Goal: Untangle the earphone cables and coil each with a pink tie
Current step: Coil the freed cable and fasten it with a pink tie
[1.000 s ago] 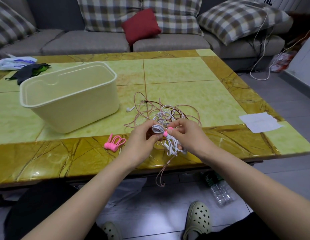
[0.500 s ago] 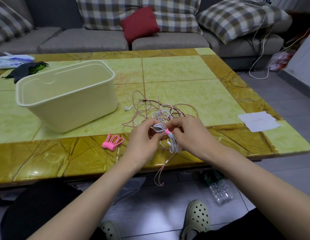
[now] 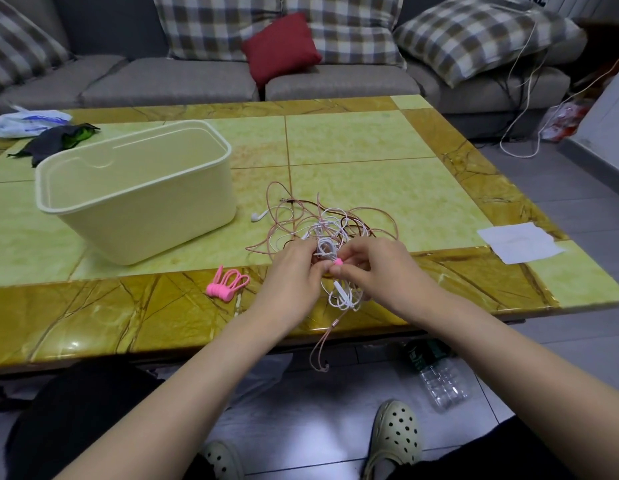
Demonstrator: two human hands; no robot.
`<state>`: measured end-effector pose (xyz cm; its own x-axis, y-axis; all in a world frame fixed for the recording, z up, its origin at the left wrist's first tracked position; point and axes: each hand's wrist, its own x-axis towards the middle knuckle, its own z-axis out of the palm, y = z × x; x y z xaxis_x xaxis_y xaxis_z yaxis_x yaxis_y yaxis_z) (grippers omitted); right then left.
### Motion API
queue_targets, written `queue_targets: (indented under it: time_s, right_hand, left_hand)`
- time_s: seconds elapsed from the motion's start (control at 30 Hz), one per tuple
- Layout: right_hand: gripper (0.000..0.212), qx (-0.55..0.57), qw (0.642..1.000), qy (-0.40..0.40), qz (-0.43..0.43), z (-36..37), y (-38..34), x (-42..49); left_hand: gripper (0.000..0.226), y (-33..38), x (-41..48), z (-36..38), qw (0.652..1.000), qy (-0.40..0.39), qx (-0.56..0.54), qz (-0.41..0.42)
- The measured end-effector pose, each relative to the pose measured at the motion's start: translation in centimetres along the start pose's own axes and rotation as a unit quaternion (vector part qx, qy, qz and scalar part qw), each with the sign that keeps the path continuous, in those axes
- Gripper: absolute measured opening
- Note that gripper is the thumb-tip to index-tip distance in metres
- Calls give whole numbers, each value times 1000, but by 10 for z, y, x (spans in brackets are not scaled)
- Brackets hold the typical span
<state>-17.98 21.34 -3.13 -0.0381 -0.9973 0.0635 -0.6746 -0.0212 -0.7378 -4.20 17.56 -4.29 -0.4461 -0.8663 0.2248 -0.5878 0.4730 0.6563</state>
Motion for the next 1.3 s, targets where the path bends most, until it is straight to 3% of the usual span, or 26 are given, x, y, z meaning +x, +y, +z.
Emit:
queue_targets:
  time_s: [0.17, 0.3, 0.4, 0.53, 0.67, 0.77, 0.83, 1.13, 1.3]
  right_hand:
    - [12, 86, 995, -21, 51, 0, 5, 0]
    - [9, 123, 989, -20, 75, -4, 8, -1]
    - [11, 131, 988, -14, 82, -3, 11, 1]
    - [22, 150, 985, -15, 84, 1, 11, 1]
    - [10, 112, 991, -43, 62, 2, 9, 1]
    - [17, 81, 996, -12, 39, -1, 7, 3]
    - [10, 89, 996, 17, 25, -4, 2, 4]
    - [14, 258, 955, 87, 118, -4, -8, 8]
    - [15, 245, 957, 122, 100, 0, -12, 9]
  left_hand:
    - [39, 0, 0, 0, 1000, -17, 9, -9]
    - [8, -1, 0, -3, 996, -31, -81, -17]
    - [9, 0, -1, -2, 990, -52, -128, -38]
    - [13, -2, 1, 2, 981, -25, -172, -92]
    - [4, -6, 3, 0, 985, -9, -150, -87]
    - [8, -7, 2, -2, 994, -26, -91, -63]
    - [9, -5, 1, -3, 996, -25, -64, -54]
    - [7, -5, -2, -3, 977, 39, -194, -74]
    - [8, -5, -1, -5, 969, 39, -225, -94]
